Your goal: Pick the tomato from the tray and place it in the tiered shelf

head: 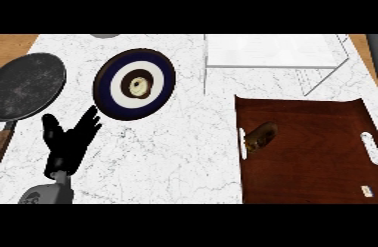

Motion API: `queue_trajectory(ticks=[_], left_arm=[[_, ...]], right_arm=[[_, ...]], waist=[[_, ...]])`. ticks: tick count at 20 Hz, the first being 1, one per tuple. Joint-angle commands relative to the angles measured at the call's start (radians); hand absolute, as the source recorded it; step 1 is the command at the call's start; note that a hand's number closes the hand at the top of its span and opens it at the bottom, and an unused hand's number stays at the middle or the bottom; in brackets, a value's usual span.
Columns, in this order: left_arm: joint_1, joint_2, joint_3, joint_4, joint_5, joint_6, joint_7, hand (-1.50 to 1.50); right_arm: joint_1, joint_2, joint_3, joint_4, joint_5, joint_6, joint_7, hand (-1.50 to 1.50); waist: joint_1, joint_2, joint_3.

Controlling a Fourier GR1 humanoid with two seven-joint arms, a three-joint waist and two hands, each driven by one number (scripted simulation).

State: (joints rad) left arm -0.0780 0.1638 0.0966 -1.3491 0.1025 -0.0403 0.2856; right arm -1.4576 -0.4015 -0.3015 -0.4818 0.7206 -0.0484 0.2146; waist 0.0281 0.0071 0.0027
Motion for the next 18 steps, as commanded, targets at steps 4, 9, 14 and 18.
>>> queue_trajectory(ticks=[4,9,14,18], left_arm=[[0.037,0.013,-0.001,-0.028,0.006,-0.015,0.033,0.00],[-0.004,-0.007,0.002,-0.010,-0.004,0.020,0.043,0.00],[0.027,-0.002,0.000,0.006,-0.010,-0.001,0.003,0.00],[-0.003,-0.008,0.013,0.016,-0.007,0.016,0.008,0.00]], right_arm=[[0.014,0.034,-0.135,-0.020,-0.142,-0.086,-0.018,-1.50],[-0.051,-0.010,-0.232,-0.029,-0.250,-0.066,0.022,-1.50],[-0.032,-0.069,-0.269,-0.021,-0.260,-0.188,-0.009,-1.50],[-0.001,-0.156,-0.260,-0.019,-0.227,-0.231,0.014,-1.50]], waist=[[-0.003,-0.003,-0.002],[-0.011,-0.004,-0.003],[-0.003,0.001,-0.003],[-0.016,0.001,-0.003]])
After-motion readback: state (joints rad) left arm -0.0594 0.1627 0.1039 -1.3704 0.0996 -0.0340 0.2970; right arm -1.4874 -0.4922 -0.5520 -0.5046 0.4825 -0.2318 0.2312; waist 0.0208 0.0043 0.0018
